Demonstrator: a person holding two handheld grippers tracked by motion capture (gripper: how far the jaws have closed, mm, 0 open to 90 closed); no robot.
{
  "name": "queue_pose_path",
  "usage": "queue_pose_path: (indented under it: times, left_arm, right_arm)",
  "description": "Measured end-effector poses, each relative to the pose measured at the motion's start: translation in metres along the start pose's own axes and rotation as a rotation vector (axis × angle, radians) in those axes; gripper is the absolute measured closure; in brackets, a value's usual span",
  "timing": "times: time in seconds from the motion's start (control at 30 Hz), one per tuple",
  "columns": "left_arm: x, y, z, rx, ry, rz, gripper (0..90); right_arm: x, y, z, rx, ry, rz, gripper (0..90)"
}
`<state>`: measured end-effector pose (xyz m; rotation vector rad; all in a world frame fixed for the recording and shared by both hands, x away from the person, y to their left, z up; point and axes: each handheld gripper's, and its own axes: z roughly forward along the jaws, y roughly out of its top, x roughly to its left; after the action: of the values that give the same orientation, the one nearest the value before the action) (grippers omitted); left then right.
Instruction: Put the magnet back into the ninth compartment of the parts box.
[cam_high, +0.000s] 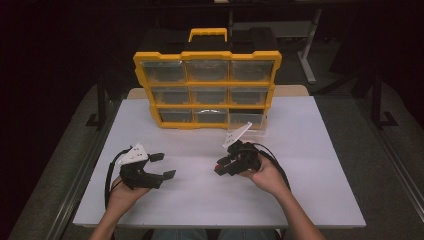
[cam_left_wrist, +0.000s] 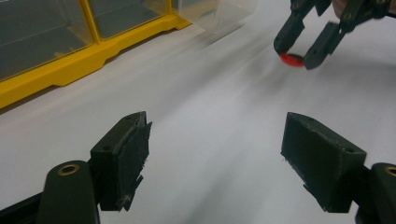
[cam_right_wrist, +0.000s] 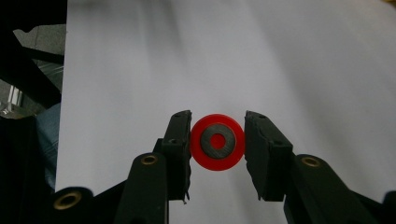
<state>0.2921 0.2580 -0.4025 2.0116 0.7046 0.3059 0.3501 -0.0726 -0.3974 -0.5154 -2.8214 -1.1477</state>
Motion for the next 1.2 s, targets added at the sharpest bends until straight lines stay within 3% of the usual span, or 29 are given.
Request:
queue_pose_path:
  times: [0.1, 0.33, 0.37, 0.57, 0.67, 0.87, 0.93, 1.2]
  left_arm:
    - [-0.001, 0.000, 0.000, -0.003, 0.002, -0.004, 23.1]
    - [-0.001, 0.001, 0.000, -0.006, 0.003, -0.003, 23.1]
    - [0.000, 0.001, 0.000, 0.000, 0.003, 0.015, 23.1]
    - [-0.002, 0.001, 0.001, -0.008, 0.000, 0.001, 23.1]
    - [-0.002, 0.002, 0.001, 0.005, 0.002, 0.022, 23.2]
    - [-0.001, 0.002, 0.000, -0.009, 0.004, 0.020, 23.1]
    - [-0.001, 0.002, 0.000, -0.010, 0.004, 0.005, 23.1]
    - [-0.001, 0.002, -0.001, -0.013, 0.007, 0.008, 23.1]
  right_arm:
    - [-0.002, 0.005, -0.009, -0.018, 0.013, 0.021, 61.4]
    - [-0.009, 0.021, -0.030, -0.038, 0.018, 0.015, 61.4]
    - [-0.010, 0.024, -0.033, -0.039, 0.017, 0.015, 61.4]
    - [-0.019, 0.038, -0.048, -0.058, 0.032, 0.029, 61.5]
    - [-0.023, 0.044, -0.054, -0.064, 0.033, 0.028, 61.5]
    - [-0.033, 0.052, -0.065, -0.068, 0.009, 0.012, 61.5]
    - [-0.037, 0.054, -0.069, -0.071, -0.001, 0.014, 61.5]
    - [-0.053, 0.063, -0.084, -0.056, -0.061, 0.033, 61.5]
